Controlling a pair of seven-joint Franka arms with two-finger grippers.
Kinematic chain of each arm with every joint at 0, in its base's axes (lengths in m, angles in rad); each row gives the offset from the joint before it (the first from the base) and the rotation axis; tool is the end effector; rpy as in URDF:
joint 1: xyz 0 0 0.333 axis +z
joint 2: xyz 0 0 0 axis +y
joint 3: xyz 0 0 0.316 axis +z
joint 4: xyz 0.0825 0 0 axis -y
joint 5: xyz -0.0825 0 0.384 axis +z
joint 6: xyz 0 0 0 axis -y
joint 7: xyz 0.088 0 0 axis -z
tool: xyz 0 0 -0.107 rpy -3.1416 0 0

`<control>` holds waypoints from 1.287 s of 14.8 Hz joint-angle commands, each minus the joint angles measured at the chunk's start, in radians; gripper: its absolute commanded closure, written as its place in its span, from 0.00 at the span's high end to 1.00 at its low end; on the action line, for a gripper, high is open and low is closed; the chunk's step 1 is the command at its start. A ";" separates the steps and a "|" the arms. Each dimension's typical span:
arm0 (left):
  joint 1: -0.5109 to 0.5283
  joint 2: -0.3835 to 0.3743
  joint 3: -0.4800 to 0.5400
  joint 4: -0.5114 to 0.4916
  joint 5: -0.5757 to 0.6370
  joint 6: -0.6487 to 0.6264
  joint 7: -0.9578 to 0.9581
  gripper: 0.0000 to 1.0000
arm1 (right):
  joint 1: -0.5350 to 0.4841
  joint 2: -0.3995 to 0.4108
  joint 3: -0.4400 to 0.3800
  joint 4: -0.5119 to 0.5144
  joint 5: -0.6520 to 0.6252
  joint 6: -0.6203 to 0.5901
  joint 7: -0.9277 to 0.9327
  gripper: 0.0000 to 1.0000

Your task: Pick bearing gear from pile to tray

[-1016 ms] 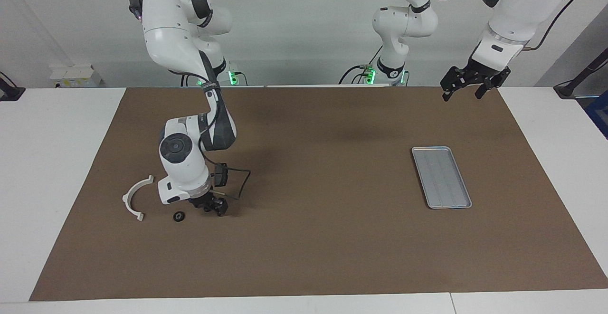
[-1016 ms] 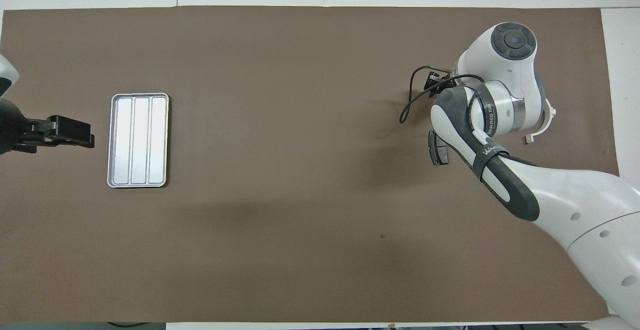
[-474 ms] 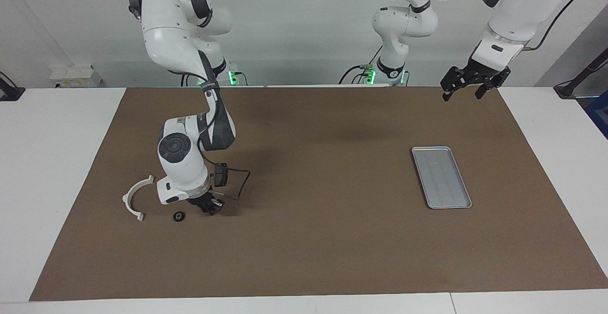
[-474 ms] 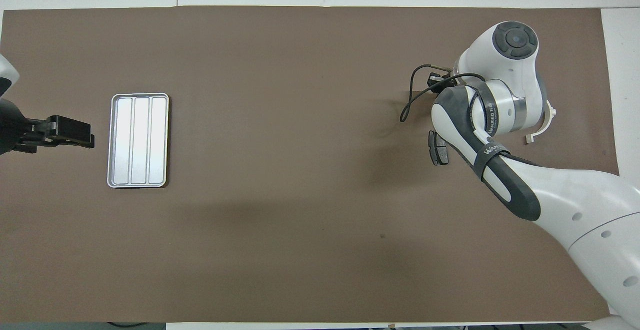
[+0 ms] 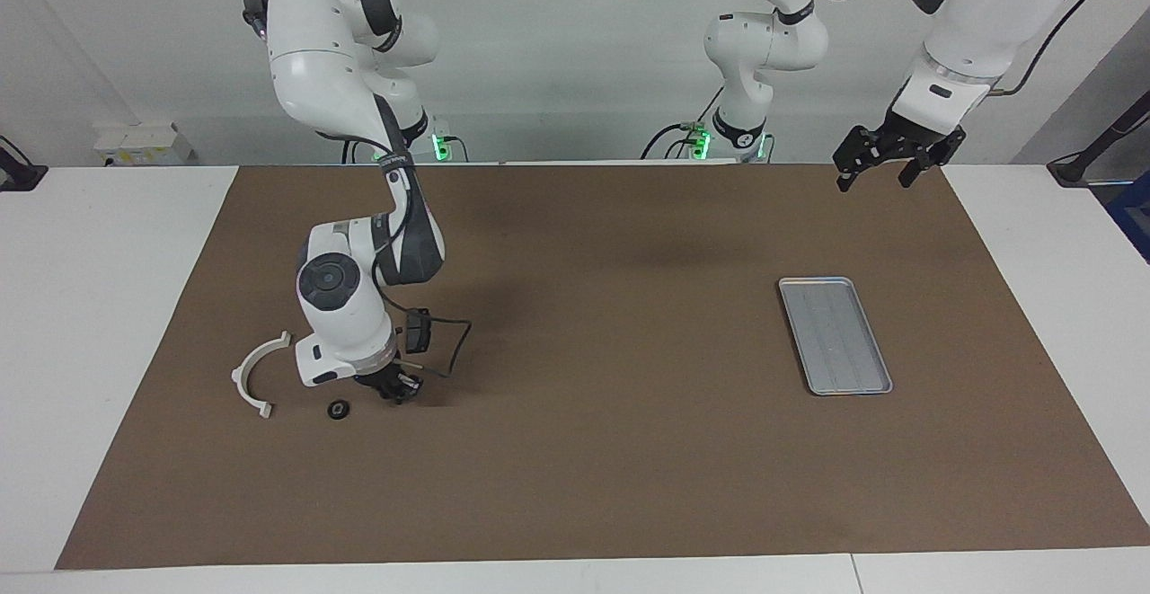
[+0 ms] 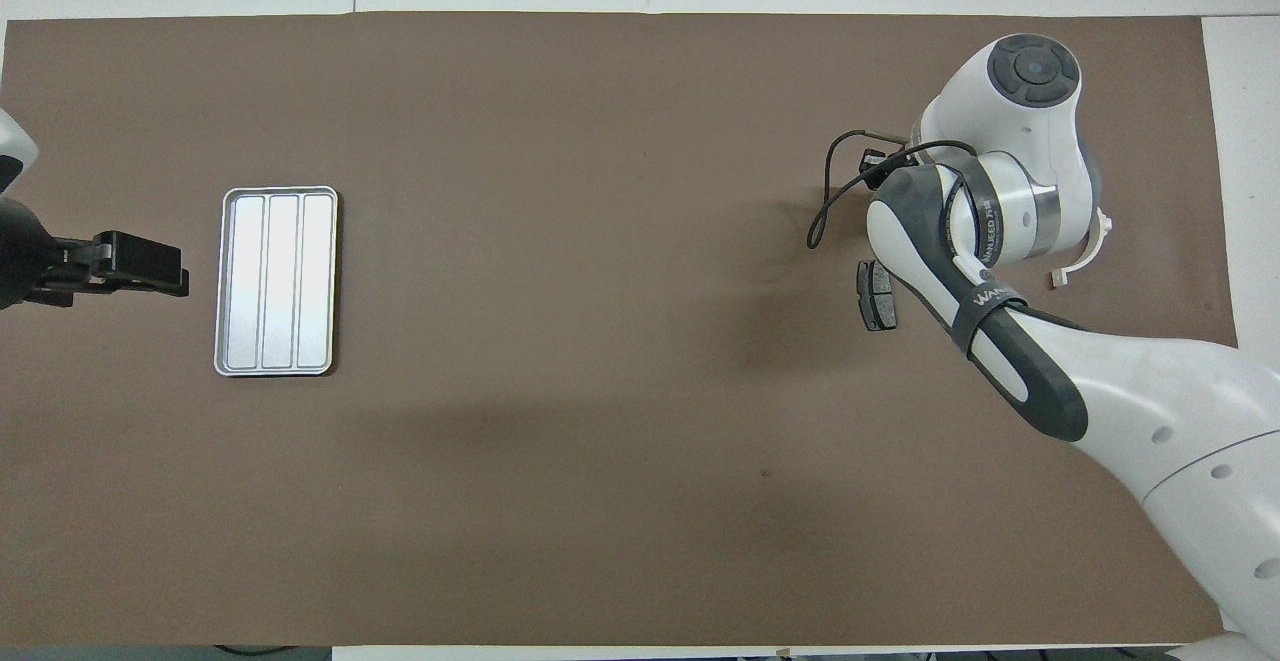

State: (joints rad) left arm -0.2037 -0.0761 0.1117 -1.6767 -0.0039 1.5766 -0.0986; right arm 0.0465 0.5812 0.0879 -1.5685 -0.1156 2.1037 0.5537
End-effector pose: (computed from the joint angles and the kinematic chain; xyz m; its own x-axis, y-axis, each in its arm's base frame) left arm 0.5280 -0.0469 0.6160 0.9997 0.0061 -0.0256 0.0064 -0.9999 0.0099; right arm 0.6877 0.0790 0.3011 0.9315 -0.3635 -0.0120 -0.3621 -0.9299 0.0646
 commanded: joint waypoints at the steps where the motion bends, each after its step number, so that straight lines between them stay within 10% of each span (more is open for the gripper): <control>1: -0.003 -0.008 0.005 -0.009 -0.004 -0.004 -0.003 1.00 | -0.011 -0.073 0.012 0.025 -0.006 -0.105 -0.067 0.00; 9: -0.003 -0.008 0.005 -0.009 -0.004 -0.004 -0.003 1.00 | 0.177 -0.195 0.019 0.177 0.105 -0.421 0.211 0.00; 19: -0.009 -0.010 0.003 -0.009 -0.004 -0.012 0.000 1.00 | 0.490 -0.173 0.019 0.065 0.096 -0.157 0.775 0.00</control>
State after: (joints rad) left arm -0.2038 -0.0761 0.1114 -1.6767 -0.0039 1.5764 -0.0986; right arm 0.5245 0.4081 0.1107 -1.4454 -0.0176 1.8742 1.2999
